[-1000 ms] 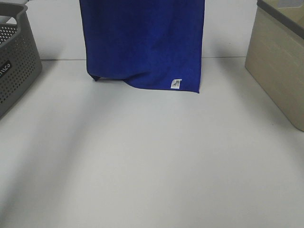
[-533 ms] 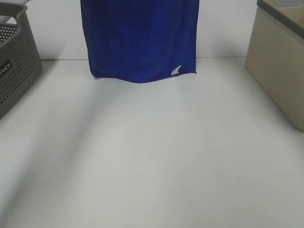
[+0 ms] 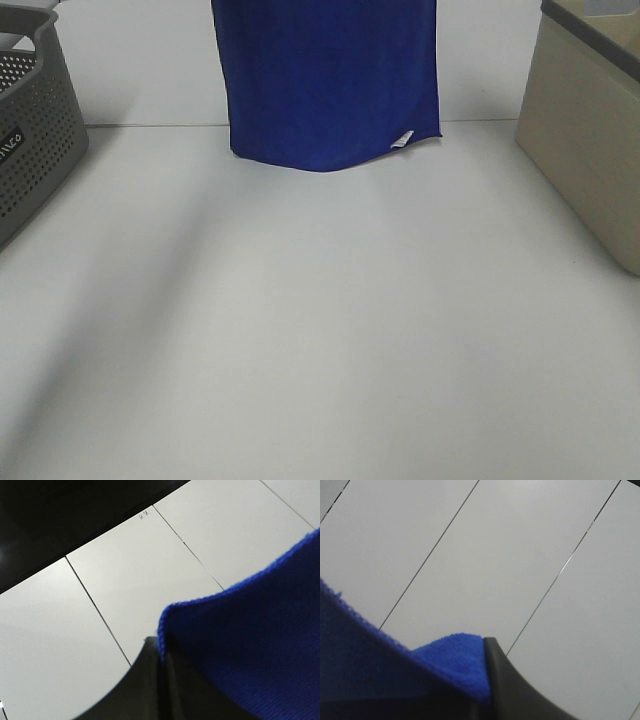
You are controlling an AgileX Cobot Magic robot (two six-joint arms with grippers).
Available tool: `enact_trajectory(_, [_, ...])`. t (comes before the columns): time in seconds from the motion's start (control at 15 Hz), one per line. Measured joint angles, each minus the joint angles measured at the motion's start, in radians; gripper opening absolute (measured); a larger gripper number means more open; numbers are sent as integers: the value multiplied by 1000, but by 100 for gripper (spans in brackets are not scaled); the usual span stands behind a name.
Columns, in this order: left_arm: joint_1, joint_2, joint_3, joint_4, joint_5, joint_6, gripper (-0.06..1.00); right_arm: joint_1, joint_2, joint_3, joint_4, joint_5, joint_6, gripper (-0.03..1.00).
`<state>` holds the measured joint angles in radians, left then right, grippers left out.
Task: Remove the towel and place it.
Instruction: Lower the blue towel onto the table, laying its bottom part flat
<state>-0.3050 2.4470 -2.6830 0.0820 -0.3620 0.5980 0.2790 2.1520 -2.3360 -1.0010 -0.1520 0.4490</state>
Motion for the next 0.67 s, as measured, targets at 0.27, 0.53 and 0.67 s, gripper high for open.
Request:
enact_trajectory(0.27, [0, -30, -3, 2, 222, -128, 0, 1, -13, 0, 3, 131, 236, 2])
enact_trajectory(0.53, [-7, -182, -7, -9, 780, -310, 0, 93, -85, 0, 203, 479, 217, 2])
enact_trajectory(0.67, [-6, -223, -13, -11, 983, -310, 0, 114, -102, -1, 493, 665, -72, 2])
